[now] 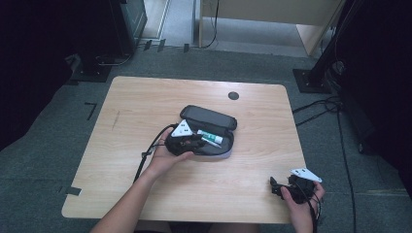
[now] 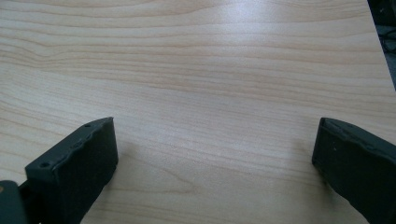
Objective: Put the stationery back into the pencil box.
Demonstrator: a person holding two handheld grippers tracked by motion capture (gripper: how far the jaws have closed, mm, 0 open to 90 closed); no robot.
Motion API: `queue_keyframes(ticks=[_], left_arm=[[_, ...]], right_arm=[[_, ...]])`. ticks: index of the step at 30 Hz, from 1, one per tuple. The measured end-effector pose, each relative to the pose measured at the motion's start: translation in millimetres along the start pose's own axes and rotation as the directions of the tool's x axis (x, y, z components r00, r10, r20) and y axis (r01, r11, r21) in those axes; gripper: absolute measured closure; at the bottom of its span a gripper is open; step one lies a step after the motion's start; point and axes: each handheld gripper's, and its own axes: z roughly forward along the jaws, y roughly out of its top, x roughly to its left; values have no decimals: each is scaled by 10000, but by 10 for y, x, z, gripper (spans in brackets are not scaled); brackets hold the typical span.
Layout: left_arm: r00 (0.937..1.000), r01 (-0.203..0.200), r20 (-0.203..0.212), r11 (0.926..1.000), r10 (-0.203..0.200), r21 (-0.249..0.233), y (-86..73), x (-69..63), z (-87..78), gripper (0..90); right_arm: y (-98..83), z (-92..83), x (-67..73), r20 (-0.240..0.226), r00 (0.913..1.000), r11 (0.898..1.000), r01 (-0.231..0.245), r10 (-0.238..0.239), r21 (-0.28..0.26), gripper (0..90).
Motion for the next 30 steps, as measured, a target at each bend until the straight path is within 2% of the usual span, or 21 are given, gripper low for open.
queue_keyframes(ticks=[8,12,15,17,19,20,23,27,30], left_arm=[[9984,565,37,9984,-565,50,-58,23,-216,483],[9974,693,-222,9976,-691,77,-102,26,-331,352],[9935,1016,-512,9948,-1015,-18,-135,39,-414,223],[9920,1091,-627,9940,-1091,-39,-146,48,-445,160],[9869,1371,-838,9904,-1379,-150,-179,72,-510,137],[9819,1588,-1010,9871,-1602,-220,-213,93,-562,97],[9724,1844,-1423,9827,-1850,-175,-278,125,-634,5],[9649,2146,-1481,9762,-2169,-314,-387,169,-771,0],[9527,2596,-1506,9645,-2638,-478,-468,190,-904,0]], right_arm=[[0,1,-1,1,10000,10000,18,-18,-11,0],[0,1,-1,5,10000,10000,19,-19,-10,0],[0,0,0,-3,10000,10000,1,-1,-1,0],[0,0,0,-3,10000,10000,4,-4,-2,0],[1,1,1,8,10000,10000,-4,4,-19,0],[0,1,-1,5,10000,10000,20,-20,-10,0],[0,1,-1,5,10000,10000,20,-20,-11,0],[0,0,0,2,10000,10000,5,-5,-2,0],[0,0,0,-4,10000,10000,3,-3,1,0]])
